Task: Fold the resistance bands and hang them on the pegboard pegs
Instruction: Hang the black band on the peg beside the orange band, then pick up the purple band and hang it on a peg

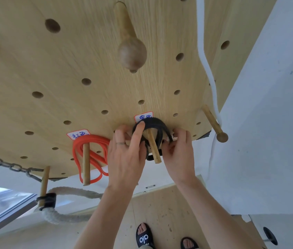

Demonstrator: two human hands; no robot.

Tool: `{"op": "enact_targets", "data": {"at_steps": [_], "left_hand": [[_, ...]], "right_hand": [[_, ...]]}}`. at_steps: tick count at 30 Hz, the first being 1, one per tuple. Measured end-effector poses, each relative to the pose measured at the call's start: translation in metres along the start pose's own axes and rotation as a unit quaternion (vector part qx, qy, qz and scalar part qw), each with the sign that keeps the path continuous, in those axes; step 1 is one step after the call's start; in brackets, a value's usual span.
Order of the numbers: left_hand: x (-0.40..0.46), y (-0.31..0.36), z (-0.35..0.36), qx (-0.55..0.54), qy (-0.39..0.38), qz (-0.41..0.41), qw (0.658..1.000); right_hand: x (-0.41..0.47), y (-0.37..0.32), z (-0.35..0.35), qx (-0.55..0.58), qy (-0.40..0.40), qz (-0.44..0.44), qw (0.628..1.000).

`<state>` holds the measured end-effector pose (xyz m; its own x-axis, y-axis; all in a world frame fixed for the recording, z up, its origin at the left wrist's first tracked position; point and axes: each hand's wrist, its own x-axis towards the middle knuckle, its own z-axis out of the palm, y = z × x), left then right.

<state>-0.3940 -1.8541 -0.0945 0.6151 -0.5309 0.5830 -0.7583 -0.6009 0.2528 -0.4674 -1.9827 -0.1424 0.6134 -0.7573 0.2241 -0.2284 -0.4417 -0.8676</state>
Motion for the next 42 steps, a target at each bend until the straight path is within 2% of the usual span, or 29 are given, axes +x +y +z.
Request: {"op": "enact_targets", "data": {"at_steps": [5, 13, 19, 23, 28, 31, 33, 36, 39, 42], "left_hand": [[0.008, 0.004, -0.013, 0.038, 0.005, 0.068, 0.997], [0.019, 0.011, -0.024, 0.061, -0.038, 0.057, 0.996], [0.017, 0.024, -0.043, 0.051, -0.075, 0.008, 0.996], [-0.016, 0.033, -0.062, 0.023, -0.073, -0.024, 0.997], [-0.095, 0.032, -0.073, 0.017, -0.089, -0.091, 0.992], [-0.151, 0.028, -0.083, 0.018, -0.106, -0.125, 0.986], [-0.187, 0.022, -0.092, 0.028, -0.113, -0.153, 0.981], [-0.242, 0.004, -0.107, 0.039, -0.107, -0.211, 0.971], [-0.303, -0.019, -0.122, 0.054, -0.086, -0.298, 0.949], [-0.374, -0.046, -0.132, 0.064, -0.092, -0.406, 0.907]], "right_hand": [[0.005, -0.022, -0.01, 0.021, 0.011, -0.106, 0.994], [0.019, -0.025, -0.015, -0.006, -0.027, -0.162, 0.986], [0.016, -0.035, -0.029, 0.016, -0.049, -0.126, 0.991], [-0.006, -0.032, -0.036, 0.029, -0.054, -0.12, 0.991], [-0.065, -0.014, -0.027, 0.027, -0.131, -0.104, 0.985], [-0.12, -0.004, -0.026, 0.022, -0.205, -0.077, 0.975], [-0.153, 0.0, -0.024, 0.016, -0.262, -0.07, 0.962], [-0.192, -0.002, -0.013, -0.007, -0.356, -0.108, 0.928], [-0.225, -0.013, 0.007, -0.064, -0.467, -0.153, 0.868], [-0.262, -0.022, 0.036, -0.11, -0.555, -0.207, 0.798]]}}
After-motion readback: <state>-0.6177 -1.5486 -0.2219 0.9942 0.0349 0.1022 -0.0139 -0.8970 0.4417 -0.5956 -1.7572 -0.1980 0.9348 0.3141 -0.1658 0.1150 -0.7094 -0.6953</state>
